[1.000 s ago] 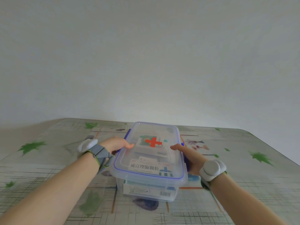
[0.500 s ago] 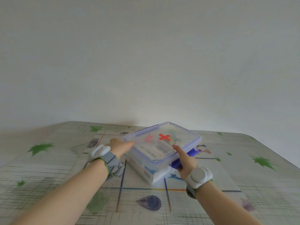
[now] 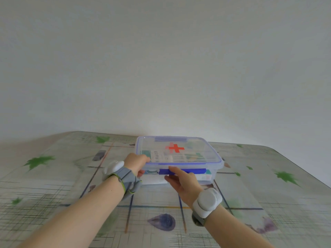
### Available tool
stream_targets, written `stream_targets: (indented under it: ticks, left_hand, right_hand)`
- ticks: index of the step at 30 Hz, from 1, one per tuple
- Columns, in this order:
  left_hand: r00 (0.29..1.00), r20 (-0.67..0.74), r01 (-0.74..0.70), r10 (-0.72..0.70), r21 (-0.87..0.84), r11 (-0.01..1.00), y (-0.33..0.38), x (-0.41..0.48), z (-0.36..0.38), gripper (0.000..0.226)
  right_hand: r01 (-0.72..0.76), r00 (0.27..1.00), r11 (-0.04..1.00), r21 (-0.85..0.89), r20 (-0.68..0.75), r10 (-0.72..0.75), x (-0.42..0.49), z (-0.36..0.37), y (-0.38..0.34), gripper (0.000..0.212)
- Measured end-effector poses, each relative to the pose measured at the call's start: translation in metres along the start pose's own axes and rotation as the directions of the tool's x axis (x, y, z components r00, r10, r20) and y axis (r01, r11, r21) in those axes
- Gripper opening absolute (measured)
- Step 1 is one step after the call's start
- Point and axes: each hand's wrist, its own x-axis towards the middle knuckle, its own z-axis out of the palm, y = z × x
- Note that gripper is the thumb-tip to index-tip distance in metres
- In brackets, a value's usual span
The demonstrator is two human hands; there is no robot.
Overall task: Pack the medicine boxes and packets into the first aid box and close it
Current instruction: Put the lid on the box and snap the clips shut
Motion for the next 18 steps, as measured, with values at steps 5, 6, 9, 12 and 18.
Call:
stream_targets:
  ticks: [5, 6, 9, 12, 18]
  left_hand:
    - [0.998, -0.057, 0.003, -0.001, 0.019, 1.0, 0.0, 0.01, -0.014, 0.042]
    - [0.998, -0.061, 0.008, -0.007, 0.017, 1.0, 0.001, 0.012, -0.016, 0.043]
    - [0.998, -0.057, 0.013, -0.011, 0.031, 0.999, 0.001, 0.011, -0.019, 0.043]
    - [0.997, -0.081, 0.001, 0.006, 0.085, 0.996, 0.001, 0.008, -0.02, 0.042]
    - [0.851, -0.164, -0.223, 0.5, 0.749, 0.624, 0.003, -0.017, -0.016, 0.047]
  right_hand:
    - [0.019, 0.995, 0.847, -0.532, 0.095, 0.038, -0.01, -0.007, -0.014, 0.023]
    - [0.076, 0.994, 0.78, -0.621, 0.104, -0.014, -0.011, -0.008, -0.017, 0.018]
    - [0.312, 0.94, 0.605, -0.733, 0.148, -0.306, -0.009, -0.015, -0.022, 0.021]
    - [0.495, 0.778, 0.391, -0.776, 0.195, -0.597, -0.006, -0.025, -0.028, 0.007]
    - [0.473, 0.584, -0.124, -0.872, 0.416, -0.697, 0.008, -0.046, -0.04, 0.036]
